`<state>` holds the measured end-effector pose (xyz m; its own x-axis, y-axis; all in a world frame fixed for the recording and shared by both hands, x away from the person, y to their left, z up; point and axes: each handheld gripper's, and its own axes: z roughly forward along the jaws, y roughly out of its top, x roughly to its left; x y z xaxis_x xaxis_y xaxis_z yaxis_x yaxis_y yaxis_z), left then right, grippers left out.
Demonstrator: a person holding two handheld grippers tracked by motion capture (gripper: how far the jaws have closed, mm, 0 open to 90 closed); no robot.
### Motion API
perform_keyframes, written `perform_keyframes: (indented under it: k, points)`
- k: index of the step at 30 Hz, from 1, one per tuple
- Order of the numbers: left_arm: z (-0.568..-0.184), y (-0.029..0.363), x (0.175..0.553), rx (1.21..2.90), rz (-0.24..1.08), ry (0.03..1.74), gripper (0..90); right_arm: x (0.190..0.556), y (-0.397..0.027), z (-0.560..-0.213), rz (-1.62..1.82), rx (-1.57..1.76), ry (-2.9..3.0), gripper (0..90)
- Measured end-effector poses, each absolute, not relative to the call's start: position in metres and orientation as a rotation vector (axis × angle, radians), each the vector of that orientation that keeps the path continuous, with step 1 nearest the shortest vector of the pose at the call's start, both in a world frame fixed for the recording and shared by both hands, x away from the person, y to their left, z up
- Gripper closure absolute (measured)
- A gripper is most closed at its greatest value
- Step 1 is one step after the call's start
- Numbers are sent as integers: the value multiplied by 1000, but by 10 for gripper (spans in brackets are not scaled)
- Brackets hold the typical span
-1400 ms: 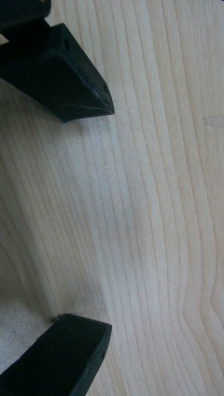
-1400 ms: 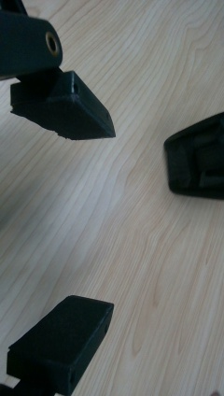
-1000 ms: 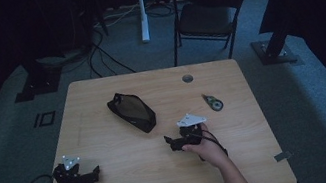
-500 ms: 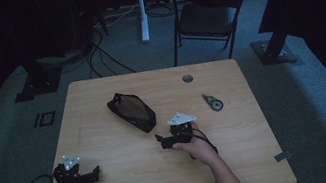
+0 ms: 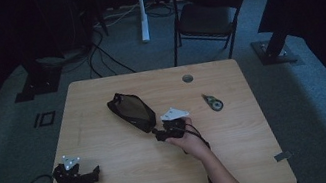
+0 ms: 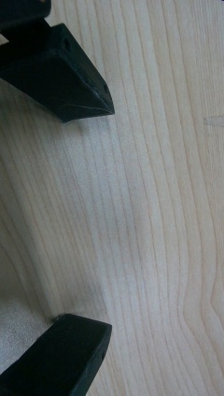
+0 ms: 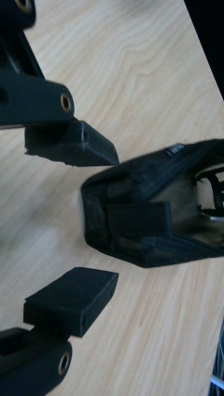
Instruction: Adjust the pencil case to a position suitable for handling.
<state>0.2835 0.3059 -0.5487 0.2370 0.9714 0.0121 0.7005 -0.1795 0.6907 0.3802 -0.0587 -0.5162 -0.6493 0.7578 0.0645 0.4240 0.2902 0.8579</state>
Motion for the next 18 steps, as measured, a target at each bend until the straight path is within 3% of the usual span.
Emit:
perform_keyframes:
  k: [18]
  points:
    - [-549, 306, 283, 1952, 625, 1526, 6, 398, -46, -521, 1254, 1064, 2229, 589]
